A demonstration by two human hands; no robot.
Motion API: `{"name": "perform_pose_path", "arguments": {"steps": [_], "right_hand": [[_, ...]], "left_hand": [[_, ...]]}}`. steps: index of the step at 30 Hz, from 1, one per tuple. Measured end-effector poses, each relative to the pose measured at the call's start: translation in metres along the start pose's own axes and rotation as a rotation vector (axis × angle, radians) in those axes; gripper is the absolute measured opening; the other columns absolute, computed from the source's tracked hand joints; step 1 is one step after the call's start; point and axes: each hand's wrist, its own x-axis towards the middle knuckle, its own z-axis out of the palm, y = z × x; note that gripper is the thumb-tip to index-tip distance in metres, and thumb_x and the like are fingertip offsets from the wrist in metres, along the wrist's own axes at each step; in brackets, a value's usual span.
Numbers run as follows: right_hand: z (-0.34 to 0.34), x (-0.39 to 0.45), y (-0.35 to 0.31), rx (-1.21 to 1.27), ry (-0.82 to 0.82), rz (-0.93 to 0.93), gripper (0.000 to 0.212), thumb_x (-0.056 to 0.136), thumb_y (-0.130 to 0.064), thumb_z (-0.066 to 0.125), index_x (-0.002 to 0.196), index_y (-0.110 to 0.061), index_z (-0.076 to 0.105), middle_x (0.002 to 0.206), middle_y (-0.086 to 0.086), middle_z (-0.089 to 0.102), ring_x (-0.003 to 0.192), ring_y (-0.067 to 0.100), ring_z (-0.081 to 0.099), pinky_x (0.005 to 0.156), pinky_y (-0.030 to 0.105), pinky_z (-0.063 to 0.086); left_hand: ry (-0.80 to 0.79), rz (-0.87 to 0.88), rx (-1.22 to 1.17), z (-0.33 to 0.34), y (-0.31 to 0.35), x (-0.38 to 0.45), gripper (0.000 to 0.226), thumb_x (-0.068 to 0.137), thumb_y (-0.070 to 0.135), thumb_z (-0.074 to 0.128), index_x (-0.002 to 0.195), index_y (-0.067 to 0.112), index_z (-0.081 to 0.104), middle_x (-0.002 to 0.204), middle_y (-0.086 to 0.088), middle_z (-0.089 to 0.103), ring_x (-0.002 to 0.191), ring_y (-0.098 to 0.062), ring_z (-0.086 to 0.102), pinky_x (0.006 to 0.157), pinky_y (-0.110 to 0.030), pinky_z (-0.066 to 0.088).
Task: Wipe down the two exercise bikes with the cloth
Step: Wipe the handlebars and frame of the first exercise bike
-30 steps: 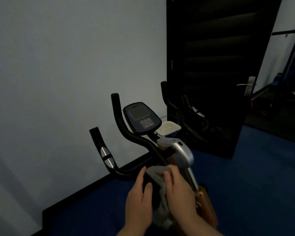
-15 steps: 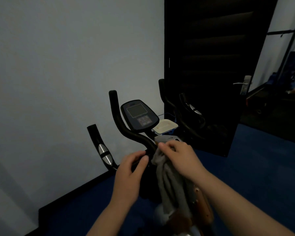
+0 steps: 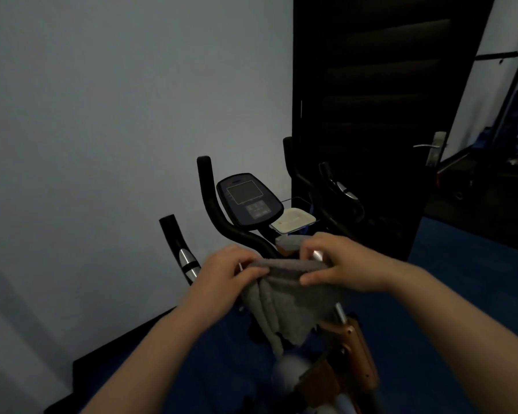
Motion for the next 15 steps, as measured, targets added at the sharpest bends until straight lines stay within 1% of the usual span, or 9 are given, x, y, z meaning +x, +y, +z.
{"name": "perform_pose_path", "arguments": {"steps": [1,3,6,8,10,11,13,14,15], "right_hand": [[-0.002,0.0,0.002,-0.019,-0.018,0.007,0.023,0.082,-0.046,0.069,0.088,-0.025,0.062,0.099,-0.013,0.052,0.09,-0.001,0.051,0.079,0.024,0.045],[-0.002,-0.003,0.003,0.087,-0.074,0.036,0.029,0.083,-0.053,0.062,0.082,-0.024,0.064,0.092,-0.012,0.056,0.085,0.004,0.055,0.076,0.023,0.047],[0.001,-0.009,0.001,0.28,-0.112,0.043,0.028,0.082,-0.058,0.057,0.078,-0.031,0.065,0.078,-0.014,0.06,0.074,0.003,0.06,0.065,0.018,0.048],[0.001,-0.009,0.005,0.298,-0.041,0.071,0.027,0.082,-0.058,0.057,0.079,-0.032,0.066,0.081,-0.011,0.064,0.077,0.006,0.063,0.066,0.023,0.05],[0.005,-0.003,0.012,0.261,0.06,0.125,0.029,0.086,-0.053,0.059,0.087,-0.026,0.068,0.09,-0.002,0.066,0.084,0.013,0.064,0.076,0.035,0.053],[0.01,0.001,0.016,0.223,0.101,0.153,0.025,0.089,-0.049,0.06,0.089,-0.025,0.067,0.092,-0.002,0.065,0.087,0.012,0.062,0.081,0.037,0.053],[0.032,0.006,0.023,0.026,0.228,0.211,0.017,0.09,-0.044,0.061,0.099,-0.03,0.064,0.102,-0.013,0.057,0.098,0.005,0.053,0.09,0.035,0.049],[0.047,0.008,0.025,-0.065,0.321,0.242,0.019,0.09,-0.043,0.061,0.104,-0.031,0.062,0.108,-0.016,0.052,0.103,0.003,0.047,0.092,0.032,0.045],[0.062,0.009,0.025,-0.081,0.411,0.266,0.02,0.091,-0.043,0.06,0.106,-0.03,0.061,0.11,-0.016,0.05,0.105,0.003,0.046,0.09,0.029,0.045]], "left_hand": [[-0.018,0.005,0.024,-0.002,0.001,0.001,0.007,0.091,0.028,0.063,0.09,0.026,0.07,0.089,0.009,0.058,0.084,0.0,0.052,0.074,-0.014,0.042],[-0.06,-0.012,0.013,0.0,0.003,-0.001,0.017,0.094,0.032,0.057,0.084,0.021,0.066,0.086,0.006,0.055,0.079,0.0,0.05,0.07,-0.013,0.039],[-0.098,-0.084,-0.18,0.006,0.005,-0.006,0.03,0.094,0.041,0.052,0.071,0.022,0.057,0.069,0.01,0.051,0.063,-0.002,0.048,0.061,-0.019,0.037],[-0.104,-0.106,-0.254,0.012,0.005,-0.005,0.029,0.092,0.045,0.053,0.072,0.023,0.057,0.064,0.014,0.053,0.061,-0.002,0.05,0.058,-0.017,0.039],[-0.067,-0.131,-0.244,0.021,0.002,-0.003,0.022,0.093,0.04,0.056,0.079,0.023,0.06,0.07,0.013,0.059,0.067,-0.004,0.056,0.063,-0.021,0.044],[-0.038,-0.148,-0.222,0.028,-0.001,-0.002,0.017,0.093,0.036,0.058,0.083,0.023,0.062,0.075,0.01,0.063,0.072,-0.007,0.059,0.068,-0.025,0.047],[0.018,-0.155,-0.115,0.042,-0.01,-0.005,0.008,0.093,0.03,0.06,0.089,0.025,0.064,0.085,0.006,0.065,0.083,-0.009,0.06,0.077,-0.031,0.049],[0.036,-0.153,-0.057,0.049,-0.016,-0.008,0.005,0.092,0.03,0.061,0.092,0.027,0.065,0.089,0.008,0.064,0.088,-0.007,0.059,0.081,-0.031,0.048],[0.051,-0.161,-0.038,0.055,-0.021,-0.011,0.005,0.093,0.031,0.06,0.095,0.03,0.065,0.094,0.01,0.063,0.093,-0.005,0.057,0.084,-0.03,0.047]]}}
